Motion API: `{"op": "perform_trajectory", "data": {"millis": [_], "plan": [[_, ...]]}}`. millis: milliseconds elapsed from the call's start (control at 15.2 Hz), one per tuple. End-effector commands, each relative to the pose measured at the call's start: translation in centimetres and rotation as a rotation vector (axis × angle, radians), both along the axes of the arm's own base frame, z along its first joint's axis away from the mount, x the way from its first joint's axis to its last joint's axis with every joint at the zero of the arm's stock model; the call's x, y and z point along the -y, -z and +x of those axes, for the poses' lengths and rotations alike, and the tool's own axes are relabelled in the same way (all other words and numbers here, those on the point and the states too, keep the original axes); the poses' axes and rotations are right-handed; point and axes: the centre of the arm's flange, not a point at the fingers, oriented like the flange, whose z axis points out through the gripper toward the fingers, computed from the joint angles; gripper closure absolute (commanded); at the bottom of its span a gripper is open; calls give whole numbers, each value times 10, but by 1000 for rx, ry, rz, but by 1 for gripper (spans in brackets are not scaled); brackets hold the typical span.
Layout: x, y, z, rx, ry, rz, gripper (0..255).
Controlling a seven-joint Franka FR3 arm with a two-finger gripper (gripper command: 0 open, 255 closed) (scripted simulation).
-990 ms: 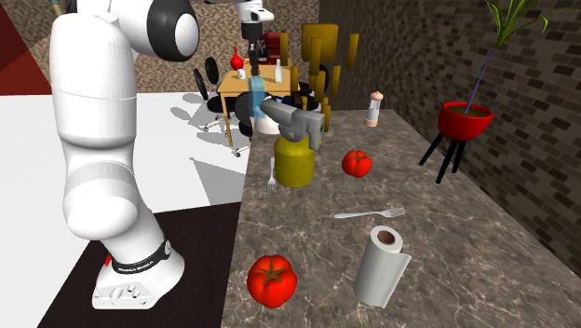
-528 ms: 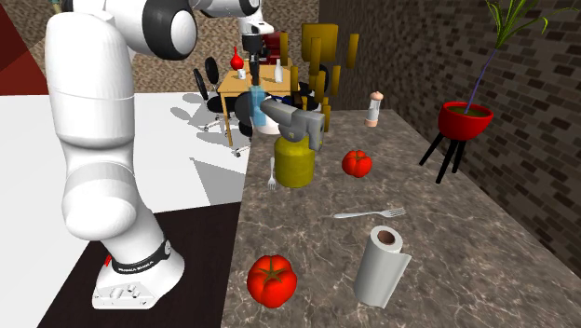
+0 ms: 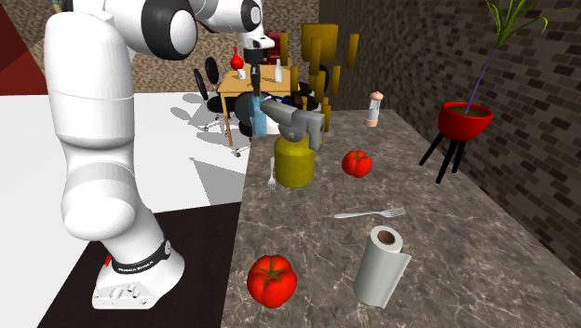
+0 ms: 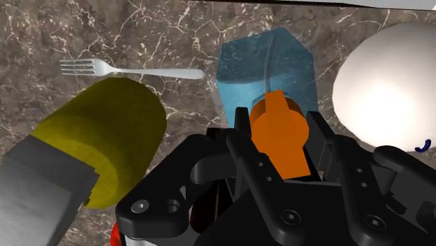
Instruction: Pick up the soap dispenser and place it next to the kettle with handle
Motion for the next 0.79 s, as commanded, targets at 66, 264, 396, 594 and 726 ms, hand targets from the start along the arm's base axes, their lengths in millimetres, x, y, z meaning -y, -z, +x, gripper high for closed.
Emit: {"op": "perform_trajectory", "data": {"millis": [66, 264, 396, 594, 726], "plan": [[0, 15, 0, 0, 0, 1, 255], [0, 31, 0, 0, 0, 1, 255], [0, 42, 0, 0, 0, 1, 255], [0, 57, 0, 0, 0, 1, 255], [0, 68, 0, 0, 0, 1, 255]]}}
